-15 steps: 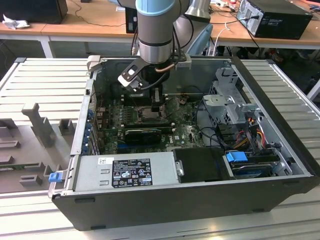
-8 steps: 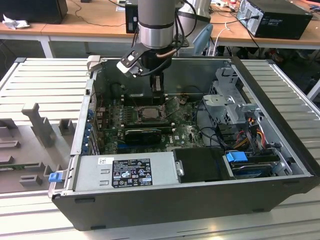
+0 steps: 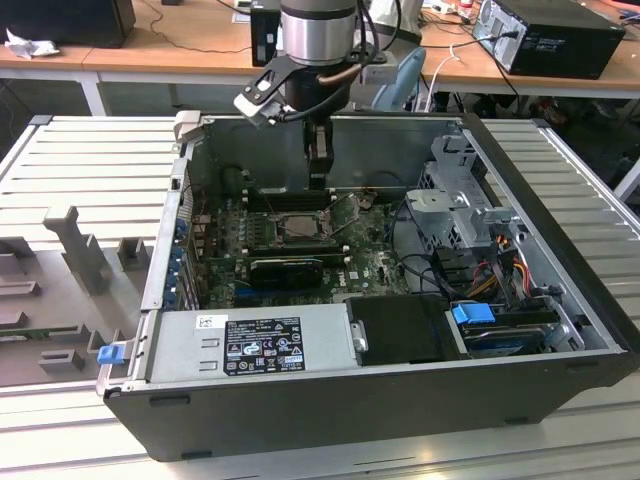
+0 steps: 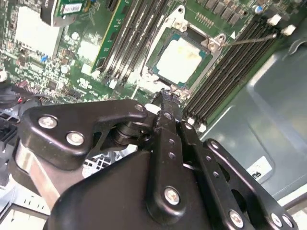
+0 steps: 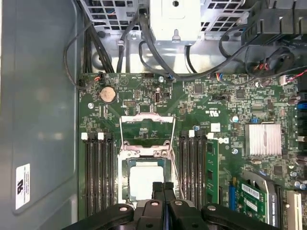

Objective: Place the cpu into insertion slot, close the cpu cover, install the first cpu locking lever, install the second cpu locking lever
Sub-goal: 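Close the cpu cover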

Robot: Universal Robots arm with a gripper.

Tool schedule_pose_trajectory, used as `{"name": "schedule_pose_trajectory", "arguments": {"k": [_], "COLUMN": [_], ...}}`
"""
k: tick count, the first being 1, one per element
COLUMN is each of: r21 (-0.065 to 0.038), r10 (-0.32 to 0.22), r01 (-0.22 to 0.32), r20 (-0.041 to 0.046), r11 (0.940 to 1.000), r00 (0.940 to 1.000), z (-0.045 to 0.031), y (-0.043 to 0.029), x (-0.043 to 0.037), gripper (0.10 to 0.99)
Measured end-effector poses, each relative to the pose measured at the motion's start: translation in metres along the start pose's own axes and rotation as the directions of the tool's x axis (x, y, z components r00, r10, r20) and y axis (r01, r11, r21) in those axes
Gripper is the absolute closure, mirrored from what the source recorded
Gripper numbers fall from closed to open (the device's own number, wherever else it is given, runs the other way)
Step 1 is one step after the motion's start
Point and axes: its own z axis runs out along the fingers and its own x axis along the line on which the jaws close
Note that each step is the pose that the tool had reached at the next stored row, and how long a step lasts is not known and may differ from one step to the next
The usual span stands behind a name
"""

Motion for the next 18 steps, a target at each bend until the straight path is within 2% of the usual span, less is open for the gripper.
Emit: {"name": "schedule_pose_trajectory", "arguments": {"k": [2,4,6,8,9,12,14,18], "r21": [0.002,0.003,0.003,0.004,0.005,0.009,0.012,0.012], "r10": [0.0,0.0,0.0,0.0,0.0,0.0,0.001,0.001], "r01": [0.0,0.0,0.0,0.0,0.0,0.0,0.0,0.0], "r20": [-0.0001,0.0,0.0,-0.0003,-0.003,-0.0155,-0.0212,-0.0217], "r11": [1.0,1.0,1.0,1.0,1.0,1.0,0.9999,0.9999], "r00": [1.0,1.0,1.0,1.0,1.0,0.9999,0.9998,0.9998], "z": [0.001,0.0035,0.0056,0.0103,0.0115,0.0138,0.0157,0.0264], "y": [0.0107,0.0247,0.0315,0.042,0.0455,0.0543,0.0578,0.0602], "x": [0.0002,0.0006,0.0008,0.0012,0.0013,0.0015,0.0017,0.0021], "gripper": [0.98,0.98,0.98,0.98,0.98,0.98,0.98,0.98]}}
